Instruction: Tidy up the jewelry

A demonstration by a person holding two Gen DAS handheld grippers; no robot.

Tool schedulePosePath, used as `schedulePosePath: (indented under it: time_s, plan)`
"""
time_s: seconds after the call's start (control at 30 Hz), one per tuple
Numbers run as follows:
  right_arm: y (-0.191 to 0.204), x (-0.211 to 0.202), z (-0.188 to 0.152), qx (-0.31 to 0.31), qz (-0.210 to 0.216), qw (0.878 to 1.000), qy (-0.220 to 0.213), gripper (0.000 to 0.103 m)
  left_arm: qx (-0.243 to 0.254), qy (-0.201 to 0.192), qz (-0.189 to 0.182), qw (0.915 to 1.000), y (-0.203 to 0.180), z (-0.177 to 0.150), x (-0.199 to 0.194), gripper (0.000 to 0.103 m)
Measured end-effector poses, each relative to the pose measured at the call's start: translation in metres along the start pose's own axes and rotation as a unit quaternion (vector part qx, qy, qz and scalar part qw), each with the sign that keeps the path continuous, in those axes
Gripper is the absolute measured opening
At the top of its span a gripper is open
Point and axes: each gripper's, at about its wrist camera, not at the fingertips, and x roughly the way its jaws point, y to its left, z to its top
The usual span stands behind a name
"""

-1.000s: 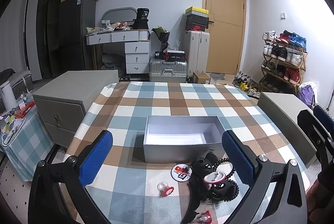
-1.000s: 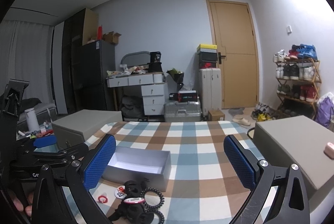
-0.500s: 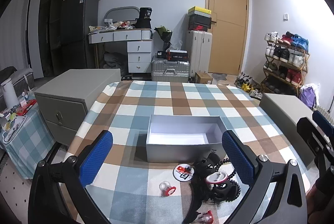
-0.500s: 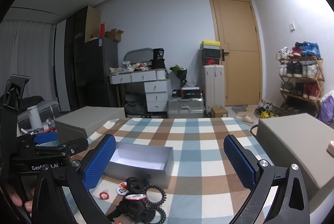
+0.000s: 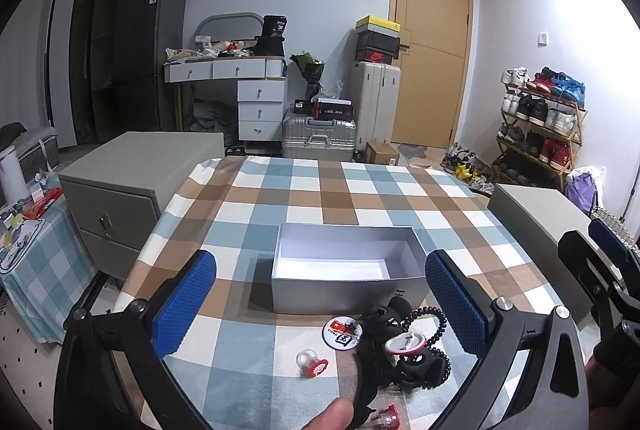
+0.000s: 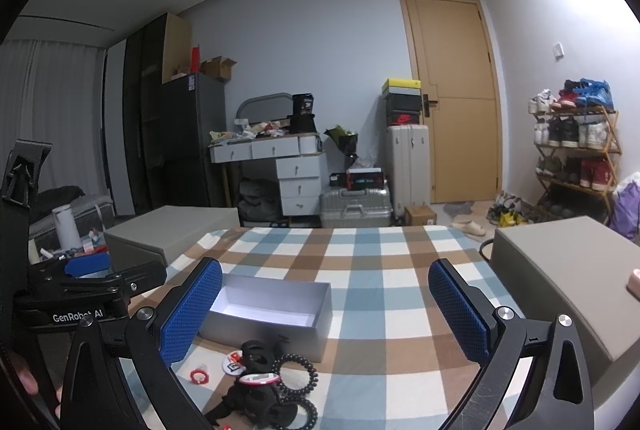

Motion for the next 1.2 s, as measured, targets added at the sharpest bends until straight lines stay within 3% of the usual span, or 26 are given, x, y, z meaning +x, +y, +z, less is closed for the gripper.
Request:
schedulePosePath:
  time_s: [0.27, 0.47, 0.63, 0.8, 0.9, 1.2]
  plan:
    - [-0.001, 0.005, -0.002, 0.004, 0.008, 1.000, 0.014, 0.103, 0.003, 0.007, 0.001, 1.0000, 0.002, 0.000, 0.005, 0.102]
    - [-0.003, 0.027, -0.014, 0.006, 0.023, 0.998, 0.063, 0.103, 0.006, 0.017, -0.003, 0.9998, 0.004, -0.004, 0.013, 0.102]
    - [-0.009, 0.056, -0.035, 0.010, 0.047, 0.991, 0.126, 0.103, 0.006, 0.030, -0.003, 0.9995, 0.008, -0.010, 0.026, 0.102]
    - [-0.016, 0.080, -0.055, 0.010, 0.041, 0.985, 0.169, 0.103, -0.010, 0.042, 0.002, 0.9991, 0.020, -0.016, 0.040, 0.102]
    - [-0.022, 0.098, -0.067, 0.032, 0.068, 0.974, 0.213, 0.103, -0.018, 0.061, 0.001, 0.9980, 0.029, -0.021, 0.050, 0.102]
    - [-0.030, 0.120, -0.082, 0.065, 0.109, 0.956, 0.265, 0.099, -0.016, 0.093, 0.003, 0.9955, 0.040, -0.036, 0.064, 0.102]
